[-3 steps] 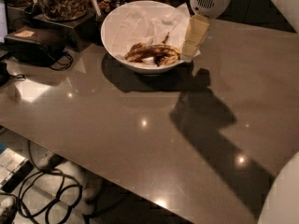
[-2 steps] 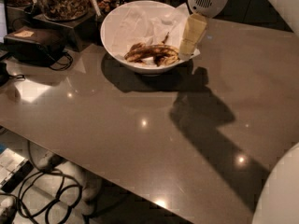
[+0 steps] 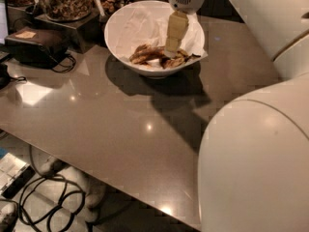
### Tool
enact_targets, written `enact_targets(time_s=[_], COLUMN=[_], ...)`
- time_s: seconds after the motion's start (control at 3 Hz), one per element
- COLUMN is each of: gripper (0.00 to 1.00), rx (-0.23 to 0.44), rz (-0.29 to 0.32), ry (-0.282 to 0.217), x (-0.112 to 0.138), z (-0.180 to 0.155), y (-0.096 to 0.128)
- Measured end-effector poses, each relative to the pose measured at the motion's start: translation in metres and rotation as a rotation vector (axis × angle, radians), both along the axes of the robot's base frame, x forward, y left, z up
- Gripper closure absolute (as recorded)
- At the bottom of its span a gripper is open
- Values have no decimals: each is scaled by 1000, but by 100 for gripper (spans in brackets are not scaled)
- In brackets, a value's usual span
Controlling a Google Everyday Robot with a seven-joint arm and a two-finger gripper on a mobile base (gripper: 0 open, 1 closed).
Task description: Pick banana from white bowl
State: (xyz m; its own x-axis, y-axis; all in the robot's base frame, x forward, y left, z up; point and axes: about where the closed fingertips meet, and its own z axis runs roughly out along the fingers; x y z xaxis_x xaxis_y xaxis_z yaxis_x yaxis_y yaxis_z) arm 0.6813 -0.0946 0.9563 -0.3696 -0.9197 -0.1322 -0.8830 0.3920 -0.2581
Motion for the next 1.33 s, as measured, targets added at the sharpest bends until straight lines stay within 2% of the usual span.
enact_targets(time_s=[0.33,0.67,1.0,1.33], gripper=[0,0,15,20], rx=[14,25,16,11], rz=[1,28,42,41], ry=[-27,-38,-34,-20], x=[7,11,16,23], z=[1,-1,-4,-8], y=[3,9,13,15])
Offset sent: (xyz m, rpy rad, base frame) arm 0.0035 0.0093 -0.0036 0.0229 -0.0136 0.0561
